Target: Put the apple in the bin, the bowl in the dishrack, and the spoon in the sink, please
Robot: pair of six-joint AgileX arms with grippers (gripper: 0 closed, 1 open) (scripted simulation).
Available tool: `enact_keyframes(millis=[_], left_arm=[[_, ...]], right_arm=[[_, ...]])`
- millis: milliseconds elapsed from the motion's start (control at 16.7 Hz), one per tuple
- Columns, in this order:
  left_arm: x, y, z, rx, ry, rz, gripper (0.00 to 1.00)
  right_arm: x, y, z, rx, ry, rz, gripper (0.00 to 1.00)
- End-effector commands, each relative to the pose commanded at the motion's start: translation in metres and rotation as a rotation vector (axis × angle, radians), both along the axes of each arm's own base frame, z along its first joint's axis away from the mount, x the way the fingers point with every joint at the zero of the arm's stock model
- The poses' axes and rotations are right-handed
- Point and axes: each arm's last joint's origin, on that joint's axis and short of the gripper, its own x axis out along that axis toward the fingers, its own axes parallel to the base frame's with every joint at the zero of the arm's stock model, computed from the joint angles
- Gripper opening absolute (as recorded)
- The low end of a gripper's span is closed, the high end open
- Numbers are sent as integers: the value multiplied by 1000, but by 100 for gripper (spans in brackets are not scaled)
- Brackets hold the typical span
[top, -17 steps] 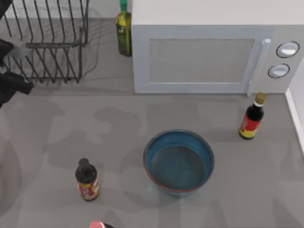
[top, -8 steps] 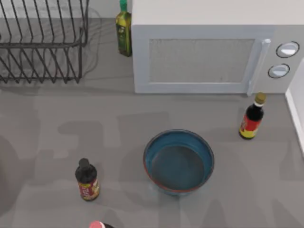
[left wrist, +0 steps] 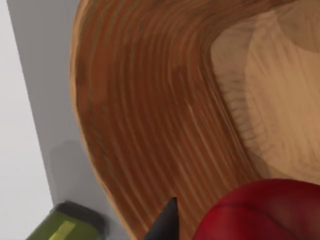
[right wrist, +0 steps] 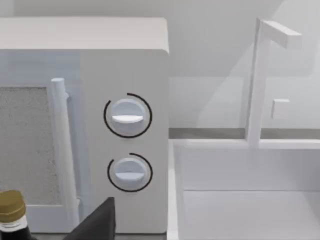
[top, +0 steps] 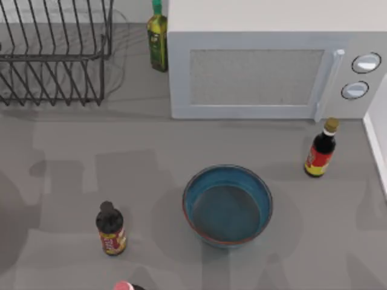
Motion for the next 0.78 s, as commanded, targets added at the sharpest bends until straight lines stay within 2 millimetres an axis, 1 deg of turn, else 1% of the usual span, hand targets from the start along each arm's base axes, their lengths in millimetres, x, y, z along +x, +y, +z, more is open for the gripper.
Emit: enact_keyframes(millis=[120,300,780], left_arm=[[-2,3,-7,1,3,0,0],[-2,3,-7,1,3,0,0],[-2,3,-7,1,3,0,60]], right_arm=[[0,0,0,0,0,0,100],[0,0,0,0,0,0,100],[0,0,0,0,0,0,100]])
